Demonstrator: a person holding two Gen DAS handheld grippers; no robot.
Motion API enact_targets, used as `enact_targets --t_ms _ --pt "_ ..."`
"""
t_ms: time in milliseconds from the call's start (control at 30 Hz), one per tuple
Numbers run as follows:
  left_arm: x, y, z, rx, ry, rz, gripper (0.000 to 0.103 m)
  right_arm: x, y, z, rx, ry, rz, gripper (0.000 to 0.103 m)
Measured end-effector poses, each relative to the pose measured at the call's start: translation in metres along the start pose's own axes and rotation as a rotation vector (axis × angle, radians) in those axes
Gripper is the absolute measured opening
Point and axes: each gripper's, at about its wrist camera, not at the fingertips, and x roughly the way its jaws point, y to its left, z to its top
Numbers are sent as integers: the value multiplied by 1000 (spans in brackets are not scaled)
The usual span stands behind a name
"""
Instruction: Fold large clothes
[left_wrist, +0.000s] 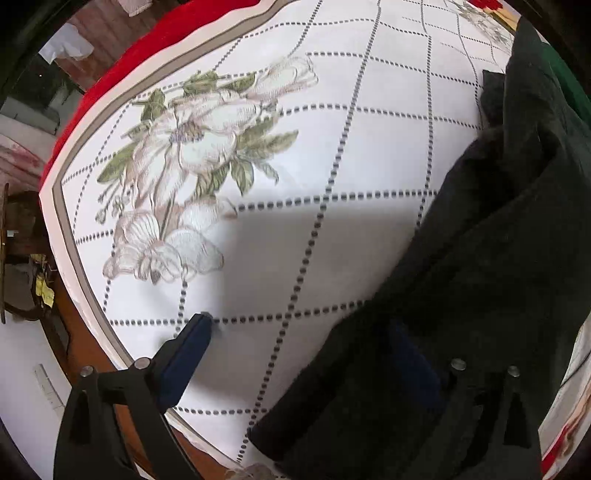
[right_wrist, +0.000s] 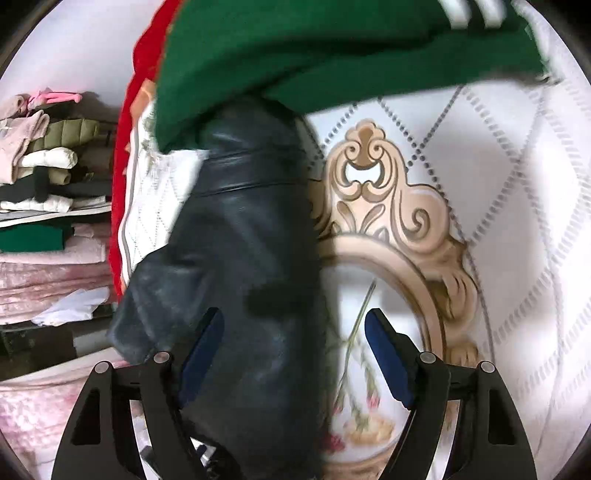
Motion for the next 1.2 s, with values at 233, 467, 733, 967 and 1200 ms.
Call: enact_targets --t_ms 233,467,733,967,1200 --pt "-18 -6 17 29 -17 71 100 38 23 6 -102 -33 72 45" --pt "-75 14 18 -56 -125 139 100 -45 -21 -75 107 -304 -6 18" --pt "-75 -7 6 -53 -109 110 100 -112 -154 -236 417 -240 -228 25" --pt "-76 -65 7 100 -136 64 100 -149 -177 -269 460 -176 -302 50" --pt "-46 -113 30 209 -165 85 100 -152 -87 -237 213 -147 -350 50"
